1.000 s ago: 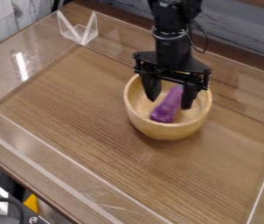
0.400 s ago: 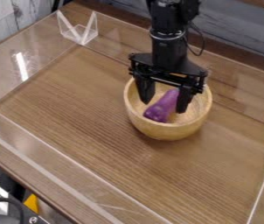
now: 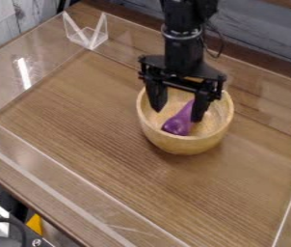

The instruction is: Put the purple eggplant in the brown bowl

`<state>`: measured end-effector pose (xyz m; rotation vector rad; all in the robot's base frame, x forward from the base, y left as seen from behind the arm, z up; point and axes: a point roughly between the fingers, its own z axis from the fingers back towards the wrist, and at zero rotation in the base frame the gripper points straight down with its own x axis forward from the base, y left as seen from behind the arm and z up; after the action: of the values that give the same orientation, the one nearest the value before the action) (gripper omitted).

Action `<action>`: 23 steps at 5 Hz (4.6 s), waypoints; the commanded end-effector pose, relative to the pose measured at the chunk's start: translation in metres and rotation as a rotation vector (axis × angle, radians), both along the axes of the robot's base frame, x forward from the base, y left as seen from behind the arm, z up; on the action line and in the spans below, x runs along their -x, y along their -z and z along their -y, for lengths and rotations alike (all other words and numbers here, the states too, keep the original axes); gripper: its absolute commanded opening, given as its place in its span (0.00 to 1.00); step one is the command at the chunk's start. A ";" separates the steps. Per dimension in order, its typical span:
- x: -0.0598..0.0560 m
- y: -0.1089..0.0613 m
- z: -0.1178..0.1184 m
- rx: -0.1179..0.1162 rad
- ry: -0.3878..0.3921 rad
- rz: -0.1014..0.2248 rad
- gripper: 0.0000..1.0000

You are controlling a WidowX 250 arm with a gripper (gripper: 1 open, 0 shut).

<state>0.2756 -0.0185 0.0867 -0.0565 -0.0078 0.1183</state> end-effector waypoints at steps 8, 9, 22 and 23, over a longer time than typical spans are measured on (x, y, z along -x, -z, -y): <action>0.011 -0.072 -0.075 -0.075 -0.134 0.111 1.00; 0.008 -0.064 -0.080 -0.083 -0.138 0.117 0.00; 0.014 -0.034 -0.031 -0.078 -0.128 0.082 1.00; 0.016 -0.034 -0.035 -0.079 -0.133 0.078 1.00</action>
<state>0.2588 0.0141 0.1085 0.0223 -0.0498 0.2410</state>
